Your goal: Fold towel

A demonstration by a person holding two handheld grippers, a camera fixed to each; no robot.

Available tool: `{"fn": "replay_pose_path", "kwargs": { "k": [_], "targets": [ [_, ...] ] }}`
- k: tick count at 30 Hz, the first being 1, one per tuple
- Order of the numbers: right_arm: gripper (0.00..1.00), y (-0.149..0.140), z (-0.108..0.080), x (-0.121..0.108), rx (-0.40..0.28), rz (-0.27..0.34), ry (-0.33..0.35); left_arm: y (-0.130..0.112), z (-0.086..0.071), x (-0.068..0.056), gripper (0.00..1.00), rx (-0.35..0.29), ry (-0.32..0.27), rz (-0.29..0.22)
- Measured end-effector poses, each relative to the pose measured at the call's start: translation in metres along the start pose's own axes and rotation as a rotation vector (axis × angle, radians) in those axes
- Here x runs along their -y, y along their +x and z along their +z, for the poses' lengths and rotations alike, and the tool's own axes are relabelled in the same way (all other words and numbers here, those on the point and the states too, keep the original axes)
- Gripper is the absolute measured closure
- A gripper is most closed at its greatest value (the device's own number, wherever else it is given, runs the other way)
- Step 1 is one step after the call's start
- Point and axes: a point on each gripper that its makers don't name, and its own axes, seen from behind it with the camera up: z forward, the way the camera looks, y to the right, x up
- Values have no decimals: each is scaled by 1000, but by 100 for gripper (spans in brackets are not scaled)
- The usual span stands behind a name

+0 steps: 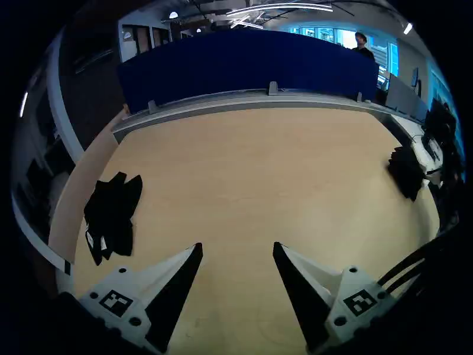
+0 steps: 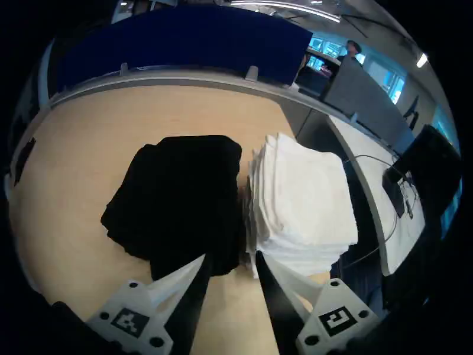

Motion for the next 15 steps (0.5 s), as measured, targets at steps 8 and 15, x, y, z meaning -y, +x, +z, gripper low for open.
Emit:
{"fn": "replay_pose_path", "kwargs": {
  "k": [8, 15],
  "targets": [
    [15, 13, -12, -2, -46, 6, -19, 1, -2, 1, 12, -5, -5, -8],
    [15, 50, -29, 11, -166, 40, -14, 4, -2, 4, 12, -17, -6, -6]
  ]
}}
